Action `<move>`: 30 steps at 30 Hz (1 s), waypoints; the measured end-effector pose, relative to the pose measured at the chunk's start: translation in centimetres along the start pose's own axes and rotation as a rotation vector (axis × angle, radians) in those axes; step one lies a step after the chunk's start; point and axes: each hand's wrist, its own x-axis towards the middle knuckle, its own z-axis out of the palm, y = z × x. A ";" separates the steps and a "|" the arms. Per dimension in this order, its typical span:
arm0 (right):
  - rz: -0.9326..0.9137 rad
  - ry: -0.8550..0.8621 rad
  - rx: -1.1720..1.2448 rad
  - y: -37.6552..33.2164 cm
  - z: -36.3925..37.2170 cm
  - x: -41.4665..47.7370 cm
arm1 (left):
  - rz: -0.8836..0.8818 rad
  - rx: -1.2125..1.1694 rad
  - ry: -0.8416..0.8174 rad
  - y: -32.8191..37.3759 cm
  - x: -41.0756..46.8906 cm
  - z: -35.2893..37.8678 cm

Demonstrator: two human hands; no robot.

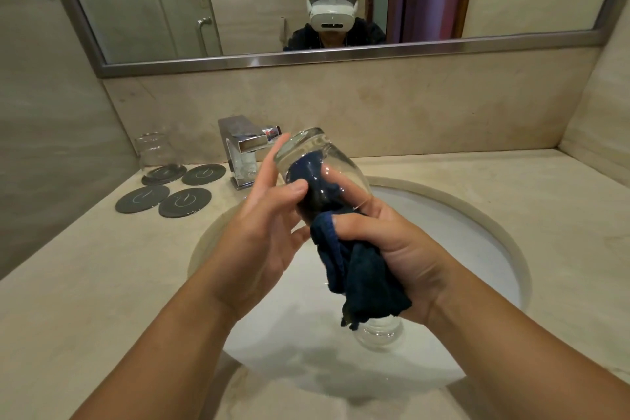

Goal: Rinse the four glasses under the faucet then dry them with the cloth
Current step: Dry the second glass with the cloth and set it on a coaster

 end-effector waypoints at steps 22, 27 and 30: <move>0.014 0.123 -0.058 0.3 0.2 0.1 | 0.010 0.028 0.086 -0.4 -0.2 0.8; 0.021 0.110 0.020 0.2 0.1 0.2 | 0.016 -0.002 0.103 -0.2 -0.1 0.5; 0.026 0.092 0.030 0.2 -0.1 0.3 | 0.006 -0.045 0.097 -0.1 -0.1 0.4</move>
